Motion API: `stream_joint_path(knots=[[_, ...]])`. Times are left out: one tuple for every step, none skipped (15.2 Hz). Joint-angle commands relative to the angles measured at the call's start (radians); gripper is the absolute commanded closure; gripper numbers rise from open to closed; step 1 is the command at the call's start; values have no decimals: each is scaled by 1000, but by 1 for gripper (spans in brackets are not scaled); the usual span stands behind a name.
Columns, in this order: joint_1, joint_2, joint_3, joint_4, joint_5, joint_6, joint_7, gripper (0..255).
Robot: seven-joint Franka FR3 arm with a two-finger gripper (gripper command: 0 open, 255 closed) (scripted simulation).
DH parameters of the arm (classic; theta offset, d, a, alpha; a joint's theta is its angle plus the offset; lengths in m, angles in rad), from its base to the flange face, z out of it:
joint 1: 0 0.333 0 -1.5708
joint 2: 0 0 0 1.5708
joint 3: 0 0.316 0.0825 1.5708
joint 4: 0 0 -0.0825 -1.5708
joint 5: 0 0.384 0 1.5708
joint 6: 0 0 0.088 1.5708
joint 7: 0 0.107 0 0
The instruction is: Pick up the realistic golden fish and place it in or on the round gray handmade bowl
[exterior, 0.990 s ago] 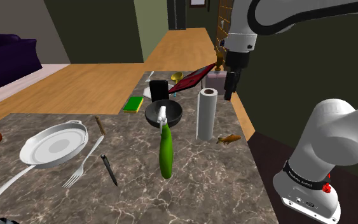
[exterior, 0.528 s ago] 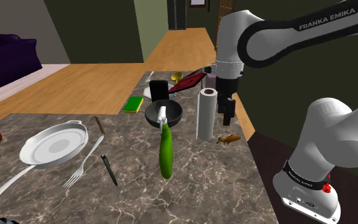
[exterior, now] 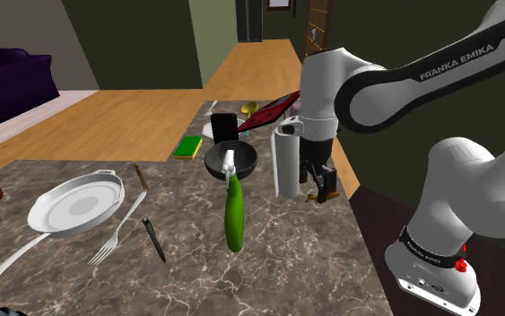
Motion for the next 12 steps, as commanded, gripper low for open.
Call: stream_joint_path(knots=[[10, 26, 6, -39, 8, 36, -4, 0], [12, 33, 6, -48, 10, 53, -4, 0], [15, 40, 6, -58, 11, 70, -4, 0], [20, 44, 1, -63, 9, 80, -2, 0], [26, 44, -4, -63, 5, 81, 1, 0], [28, 44, -6, -63, 4, 81, 2, 0], [28, 44, -7, -63, 4, 81, 2, 0], [31, 44, -10, -63, 2, 81, 4, 0], [32, 44, -11, -63, 1, 81, 4, 0], [34, 44, -13, -64, 0, 81, 5, 0], [37, 44, -16, -64, -2, 82, 7, 0], [38, 59, -15, -58, -1, 91, 7, 255]])
